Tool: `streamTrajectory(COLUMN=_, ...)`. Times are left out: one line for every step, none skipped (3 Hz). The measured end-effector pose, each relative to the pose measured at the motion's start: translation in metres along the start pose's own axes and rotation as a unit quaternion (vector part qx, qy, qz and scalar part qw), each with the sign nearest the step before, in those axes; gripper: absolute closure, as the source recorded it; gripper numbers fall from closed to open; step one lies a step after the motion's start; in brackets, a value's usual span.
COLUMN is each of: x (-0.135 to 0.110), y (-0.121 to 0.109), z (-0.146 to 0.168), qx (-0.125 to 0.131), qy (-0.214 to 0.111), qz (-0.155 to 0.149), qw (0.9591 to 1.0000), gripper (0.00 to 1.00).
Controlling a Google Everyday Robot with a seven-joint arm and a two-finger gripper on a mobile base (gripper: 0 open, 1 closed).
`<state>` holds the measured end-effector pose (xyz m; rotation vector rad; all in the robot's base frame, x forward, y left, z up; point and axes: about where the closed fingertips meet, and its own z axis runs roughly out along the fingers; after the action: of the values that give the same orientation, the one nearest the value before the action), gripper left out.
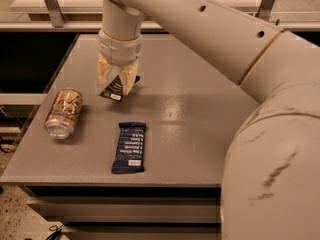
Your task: Move rxbar chocolate near orange can
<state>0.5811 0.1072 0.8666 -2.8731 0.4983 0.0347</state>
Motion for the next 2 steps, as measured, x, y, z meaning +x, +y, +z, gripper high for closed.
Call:
streamTrajectory(x=-0.024, y=-0.019, z=0.008, qx=-0.008, qy=-0.012, qz=-0.055, qw=0.9984, gripper=1.0)
streamTrajectory(x=-0.038, y=-0.031, z=0.015, qx=-0.016, qy=-0.02, qz=-0.087, qw=0.9959, gripper=0.82)
